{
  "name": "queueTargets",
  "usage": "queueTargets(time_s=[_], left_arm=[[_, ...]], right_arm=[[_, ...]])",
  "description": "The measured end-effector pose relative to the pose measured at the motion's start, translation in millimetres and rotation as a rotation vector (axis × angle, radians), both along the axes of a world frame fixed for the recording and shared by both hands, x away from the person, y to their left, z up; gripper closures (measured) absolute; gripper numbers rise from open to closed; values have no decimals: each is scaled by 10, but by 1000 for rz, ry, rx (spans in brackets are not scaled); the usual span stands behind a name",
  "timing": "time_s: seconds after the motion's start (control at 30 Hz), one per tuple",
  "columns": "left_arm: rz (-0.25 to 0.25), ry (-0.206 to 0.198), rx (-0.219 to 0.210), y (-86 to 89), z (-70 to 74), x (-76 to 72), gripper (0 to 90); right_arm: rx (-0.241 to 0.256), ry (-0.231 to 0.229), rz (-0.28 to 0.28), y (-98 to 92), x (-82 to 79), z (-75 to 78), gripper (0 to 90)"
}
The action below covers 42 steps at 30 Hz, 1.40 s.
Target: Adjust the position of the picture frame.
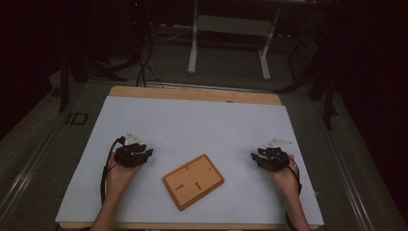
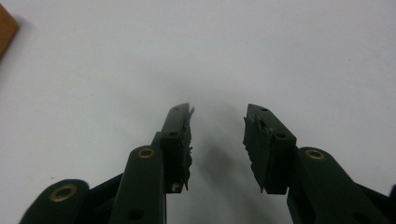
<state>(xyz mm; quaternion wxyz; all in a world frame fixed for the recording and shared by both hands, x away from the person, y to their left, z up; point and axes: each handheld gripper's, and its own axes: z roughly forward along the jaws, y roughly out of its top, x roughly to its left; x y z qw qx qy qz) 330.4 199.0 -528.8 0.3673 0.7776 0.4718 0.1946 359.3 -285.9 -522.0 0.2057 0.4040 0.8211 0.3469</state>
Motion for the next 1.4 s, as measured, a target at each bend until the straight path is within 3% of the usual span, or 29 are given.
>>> queueTargets(time_s=[0.1, 0.27, 0.47, 0.7, 0.83, 1.23, 1.4], left_arm=[[-7, -5, 12, -34, 25, -26, 647], [-40, -48, 3, -81, 138, -124, 641], [-81, -65, -15, -118, 199, -177, 619], [-131, -73, -15, -201, 246, -236, 606], [-170, -76, 9, -293, 269, -265, 596], [-273, -60, -13, -511, 287, -318, 589], [-284, -56, -18, -569, 272, -314, 582]], right_arm=[[4, 3, 1, 6, -12, 8, 584], [14, 1, 11, 10, -24, 30, 585], [13, -6, 26, 32, -40, 56, 596], [-12, 6, 65, 88, -55, 48, 580], [-32, -4, 70, 131, -65, 49, 590], [-39, -8, 65, 154, -88, 71, 644], [-34, -15, 72, 168, -101, 89, 665]])
